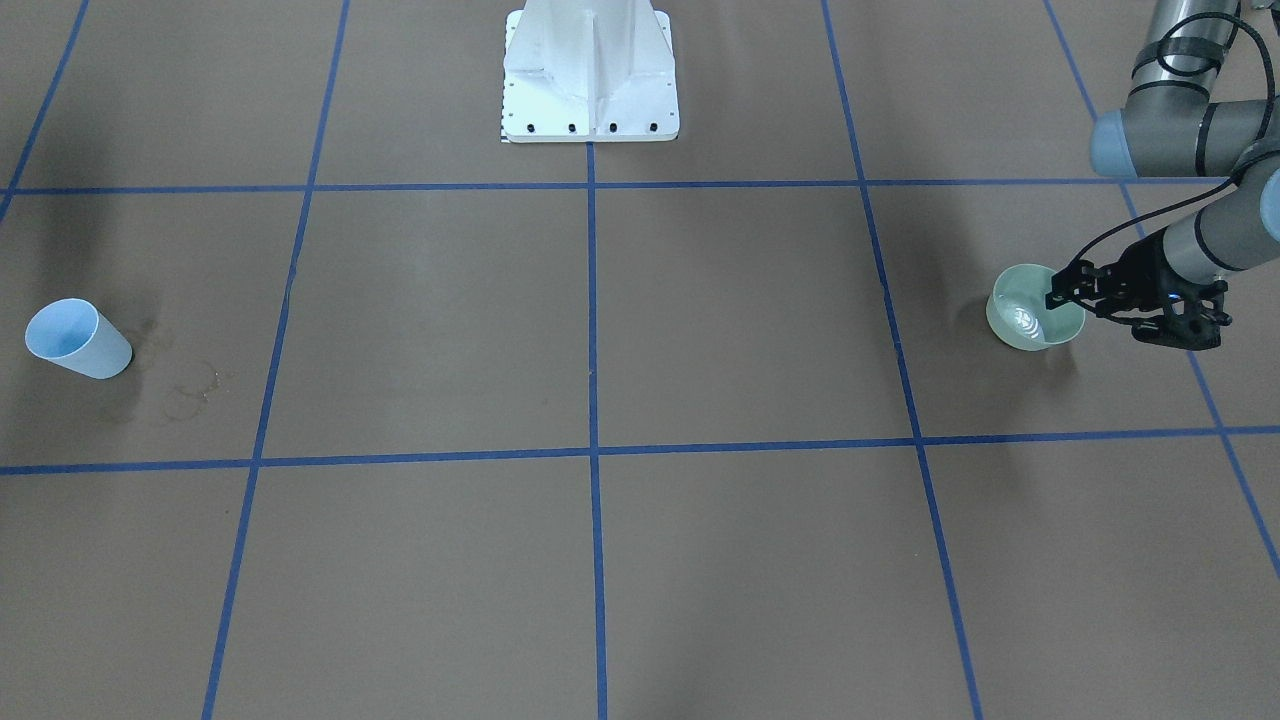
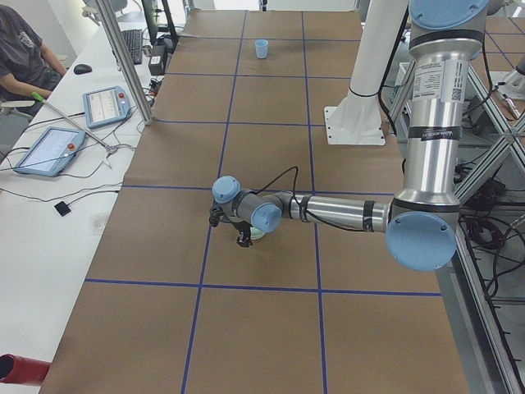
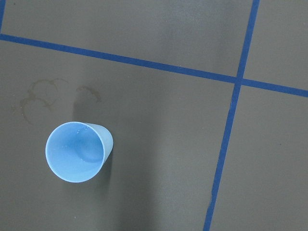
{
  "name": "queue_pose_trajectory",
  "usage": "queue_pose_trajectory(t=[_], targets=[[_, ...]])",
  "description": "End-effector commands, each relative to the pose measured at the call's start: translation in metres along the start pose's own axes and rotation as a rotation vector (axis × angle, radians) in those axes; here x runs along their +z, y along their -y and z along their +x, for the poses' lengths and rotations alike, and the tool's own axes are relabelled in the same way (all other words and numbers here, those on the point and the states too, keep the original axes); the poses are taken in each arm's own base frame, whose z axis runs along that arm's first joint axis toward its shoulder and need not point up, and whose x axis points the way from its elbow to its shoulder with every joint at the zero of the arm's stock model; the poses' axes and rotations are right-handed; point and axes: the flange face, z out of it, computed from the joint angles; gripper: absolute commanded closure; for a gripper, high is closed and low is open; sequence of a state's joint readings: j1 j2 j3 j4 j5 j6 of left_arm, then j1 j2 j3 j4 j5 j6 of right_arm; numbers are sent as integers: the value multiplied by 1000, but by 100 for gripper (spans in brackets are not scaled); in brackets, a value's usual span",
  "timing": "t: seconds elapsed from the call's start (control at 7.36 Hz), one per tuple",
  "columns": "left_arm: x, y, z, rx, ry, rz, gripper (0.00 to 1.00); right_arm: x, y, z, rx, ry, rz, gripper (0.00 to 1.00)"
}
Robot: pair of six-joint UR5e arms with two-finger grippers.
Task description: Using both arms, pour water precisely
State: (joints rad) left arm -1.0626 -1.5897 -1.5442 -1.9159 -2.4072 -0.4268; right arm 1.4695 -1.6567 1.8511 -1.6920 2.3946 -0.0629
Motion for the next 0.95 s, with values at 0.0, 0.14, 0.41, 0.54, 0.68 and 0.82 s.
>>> queue_pose_trajectory(t=[0.0, 0.14, 0.41, 0.54, 0.68, 0.82], targets=[[1, 0, 0, -3, -1, -2, 100, 0, 0, 0, 1, 0, -1, 0], [-3, 2, 6, -80, -7, 6, 100, 0, 0, 0, 1, 0, -1, 0], [-35, 11, 51, -149, -74, 78, 100, 0, 0, 0, -1, 0, 1, 0], [-70, 26, 110, -220, -150, 112, 100, -1, 0, -1, -2, 0, 2, 0], [-76, 37, 188, -254, -206, 102, 100, -1, 0, -1, -4, 0, 3, 0], [-73, 47, 273, -285, -257, 69, 100, -1, 0, -1, -4, 0, 3, 0]])
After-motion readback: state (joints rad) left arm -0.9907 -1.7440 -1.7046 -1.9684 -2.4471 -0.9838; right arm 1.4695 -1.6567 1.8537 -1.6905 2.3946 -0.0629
